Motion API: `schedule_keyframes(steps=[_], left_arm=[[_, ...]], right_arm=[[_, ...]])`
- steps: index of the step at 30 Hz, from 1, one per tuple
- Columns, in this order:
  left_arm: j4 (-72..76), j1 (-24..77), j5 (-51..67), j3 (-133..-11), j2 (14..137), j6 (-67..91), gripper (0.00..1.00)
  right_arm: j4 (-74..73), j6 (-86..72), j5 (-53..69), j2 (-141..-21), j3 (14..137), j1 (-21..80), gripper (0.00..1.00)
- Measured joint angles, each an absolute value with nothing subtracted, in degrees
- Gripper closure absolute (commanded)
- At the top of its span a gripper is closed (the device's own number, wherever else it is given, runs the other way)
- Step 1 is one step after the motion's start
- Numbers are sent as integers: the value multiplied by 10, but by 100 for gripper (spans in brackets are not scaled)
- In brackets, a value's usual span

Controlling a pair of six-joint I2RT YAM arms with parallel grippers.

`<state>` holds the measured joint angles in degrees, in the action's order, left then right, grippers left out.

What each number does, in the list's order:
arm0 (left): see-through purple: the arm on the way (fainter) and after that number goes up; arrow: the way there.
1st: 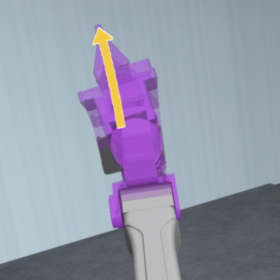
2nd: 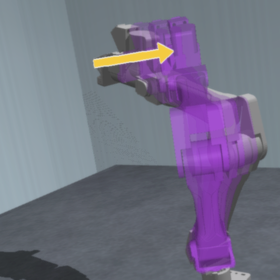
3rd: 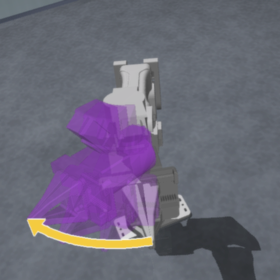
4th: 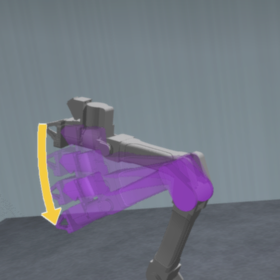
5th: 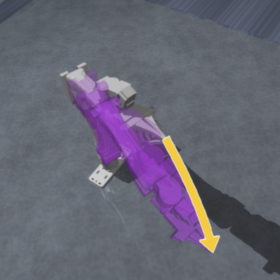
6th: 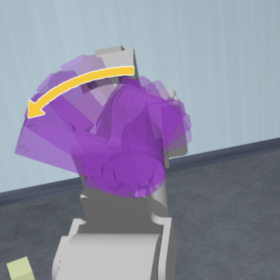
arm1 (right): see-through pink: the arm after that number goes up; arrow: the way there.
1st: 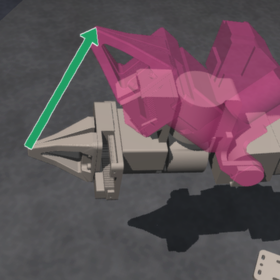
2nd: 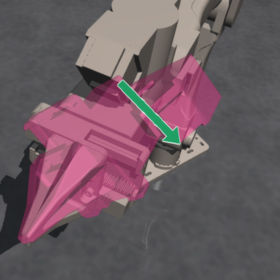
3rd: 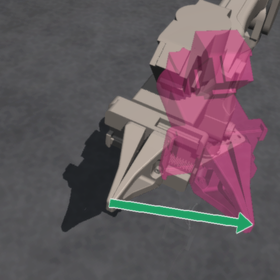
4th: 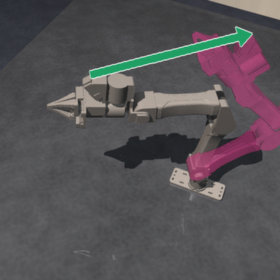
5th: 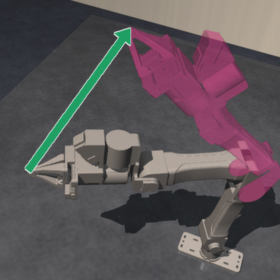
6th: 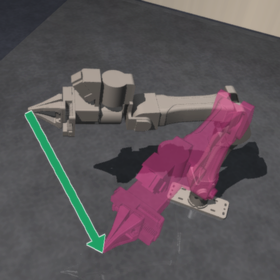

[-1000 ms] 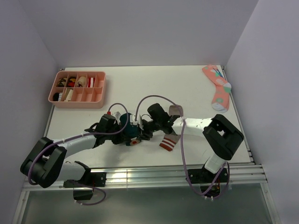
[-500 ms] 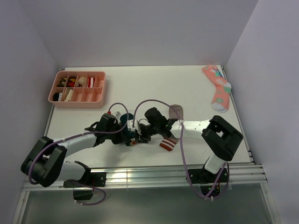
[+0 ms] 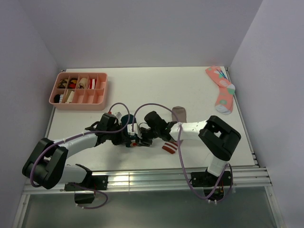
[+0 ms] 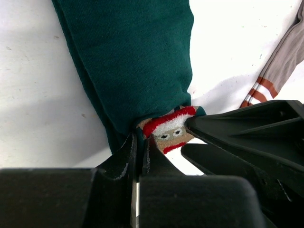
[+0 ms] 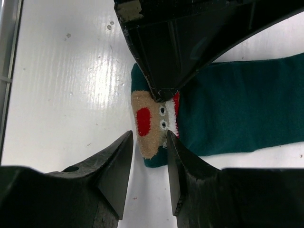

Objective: Roll the socks
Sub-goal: Roll the sock at the center of the board.

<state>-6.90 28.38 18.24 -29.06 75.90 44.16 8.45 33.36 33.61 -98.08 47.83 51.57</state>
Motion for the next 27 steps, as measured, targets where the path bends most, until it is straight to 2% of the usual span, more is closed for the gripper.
schedule_keyframes(steps=[13,17,21,25,27], left_arm=[[-63,264,204,-293,775,443,100],[-62,258,204,-293,776,443,100],[-56,249,208,-293,779,444,100],[-46,242,214,-291,783,448,99],[-35,240,219,-284,783,452,98]], right_arm=[[90,352,300,-1004,489,536,54],[92,359,289,-1005,489,542,49],[94,363,278,-1008,491,546,48],[93,361,266,-1013,500,546,63],[89,358,261,-1016,507,546,67]])
